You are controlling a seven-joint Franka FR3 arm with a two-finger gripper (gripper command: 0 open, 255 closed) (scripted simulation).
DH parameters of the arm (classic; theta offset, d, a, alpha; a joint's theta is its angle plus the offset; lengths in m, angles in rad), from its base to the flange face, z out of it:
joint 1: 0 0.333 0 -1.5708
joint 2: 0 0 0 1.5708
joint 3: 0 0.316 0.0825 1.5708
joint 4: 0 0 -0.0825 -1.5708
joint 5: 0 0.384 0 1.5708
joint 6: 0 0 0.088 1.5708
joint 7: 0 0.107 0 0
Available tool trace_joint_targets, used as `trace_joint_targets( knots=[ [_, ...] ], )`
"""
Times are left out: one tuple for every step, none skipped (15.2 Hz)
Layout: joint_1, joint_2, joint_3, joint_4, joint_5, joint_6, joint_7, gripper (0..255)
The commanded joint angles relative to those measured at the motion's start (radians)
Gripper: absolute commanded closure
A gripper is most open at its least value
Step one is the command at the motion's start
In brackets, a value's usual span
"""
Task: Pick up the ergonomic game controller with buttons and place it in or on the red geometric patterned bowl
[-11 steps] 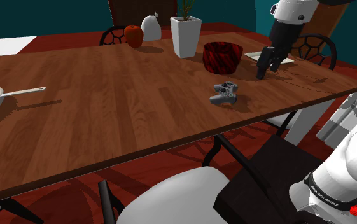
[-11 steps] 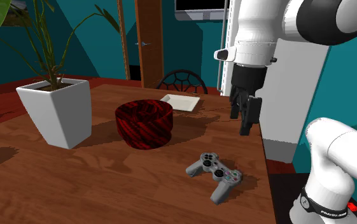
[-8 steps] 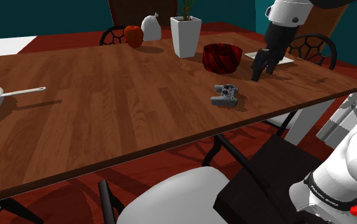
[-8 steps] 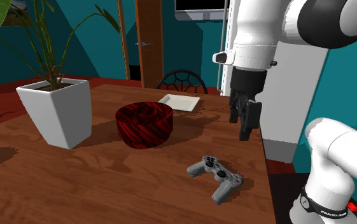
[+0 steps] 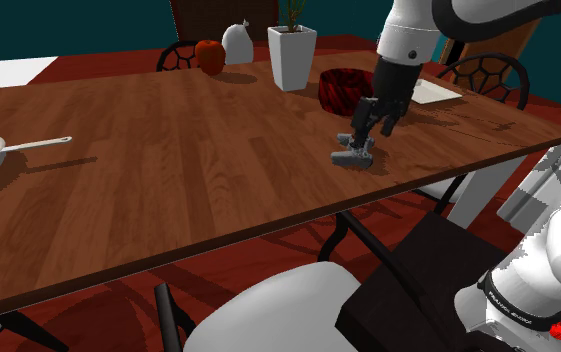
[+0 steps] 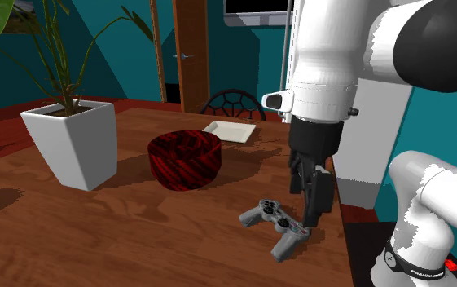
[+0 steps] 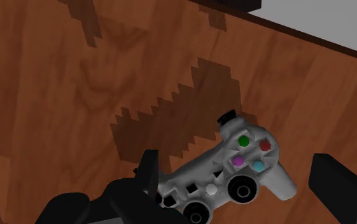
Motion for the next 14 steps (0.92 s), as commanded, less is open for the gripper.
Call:
trace_joint_targets(
  knots=[
    [0.010, 0.030, 0.021, 0.012, 0.019, 0.023, 0.027, 0],
    [0.011, 0.032, 0.023, -0.001, 0.020, 0.037, 0.027, 0],
    [0.011, 0.033, 0.024, -0.013, 0.022, 0.051, 0.027, 0],
    [0.012, 0.036, 0.026, -0.024, 0.023, 0.065, 0.026, 0],
    [0.013, 0.038, 0.027, -0.036, 0.024, 0.079, 0.026, 0],
    [0.013, 0.041, 0.029, -0.047, 0.025, 0.093, 0.026, 0],
    [0.014, 0.044, 0.031, -0.059, 0.027, 0.107, 0.026, 0],
    [0.015, 0.049, 0.033, -0.076, 0.029, 0.130, 0.025, 0],
    [0.015, 0.048, 0.033, -0.076, 0.029, 0.130, 0.025, 0],
    [0.015, 0.049, 0.033, -0.076, 0.029, 0.130, 0.025, 0],
    [0.015, 0.049, 0.033, -0.076, 0.029, 0.130, 0.025, 0],
    [0.015, 0.049, 0.033, -0.076, 0.029, 0.130, 0.025, 0],
    [0.015, 0.049, 0.033, -0.076, 0.029, 0.130, 0.025, 0],
    [0.015, 0.049, 0.033, -0.076, 0.029, 0.130, 0.025, 0]
  ],
)
